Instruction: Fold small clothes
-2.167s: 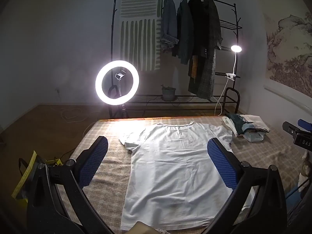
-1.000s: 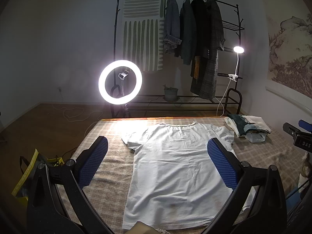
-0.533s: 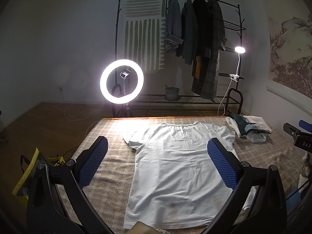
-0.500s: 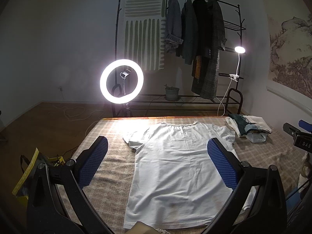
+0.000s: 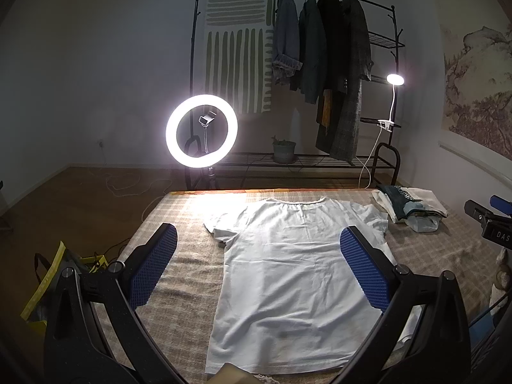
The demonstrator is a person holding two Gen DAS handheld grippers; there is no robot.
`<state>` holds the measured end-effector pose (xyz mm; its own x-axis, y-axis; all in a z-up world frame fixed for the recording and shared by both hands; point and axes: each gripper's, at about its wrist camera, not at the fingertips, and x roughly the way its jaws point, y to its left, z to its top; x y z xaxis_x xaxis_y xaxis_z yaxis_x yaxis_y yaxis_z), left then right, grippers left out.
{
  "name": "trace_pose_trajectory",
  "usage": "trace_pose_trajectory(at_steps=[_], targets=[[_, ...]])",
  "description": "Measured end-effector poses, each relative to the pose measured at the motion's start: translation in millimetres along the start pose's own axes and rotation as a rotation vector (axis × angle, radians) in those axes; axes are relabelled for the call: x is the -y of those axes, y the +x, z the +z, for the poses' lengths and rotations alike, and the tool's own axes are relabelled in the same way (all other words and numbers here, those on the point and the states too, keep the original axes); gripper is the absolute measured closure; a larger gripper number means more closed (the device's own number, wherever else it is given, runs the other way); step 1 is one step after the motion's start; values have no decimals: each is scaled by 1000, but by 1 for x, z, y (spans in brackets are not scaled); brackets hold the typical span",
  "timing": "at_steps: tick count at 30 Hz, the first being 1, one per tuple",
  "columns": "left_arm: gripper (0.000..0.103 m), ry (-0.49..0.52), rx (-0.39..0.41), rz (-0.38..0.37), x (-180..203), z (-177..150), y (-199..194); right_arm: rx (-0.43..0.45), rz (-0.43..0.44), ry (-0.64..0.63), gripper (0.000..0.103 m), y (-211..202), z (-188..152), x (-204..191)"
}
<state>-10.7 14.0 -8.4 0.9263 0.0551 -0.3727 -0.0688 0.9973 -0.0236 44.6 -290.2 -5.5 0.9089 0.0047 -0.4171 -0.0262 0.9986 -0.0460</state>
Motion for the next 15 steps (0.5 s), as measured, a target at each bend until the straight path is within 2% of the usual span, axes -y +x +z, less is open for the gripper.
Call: trace_pose_trajectory(at_steps=[15], targets=[[0,-22,-44,41,-17,-4,10,-12,16,-29,0,6,1,-10]])
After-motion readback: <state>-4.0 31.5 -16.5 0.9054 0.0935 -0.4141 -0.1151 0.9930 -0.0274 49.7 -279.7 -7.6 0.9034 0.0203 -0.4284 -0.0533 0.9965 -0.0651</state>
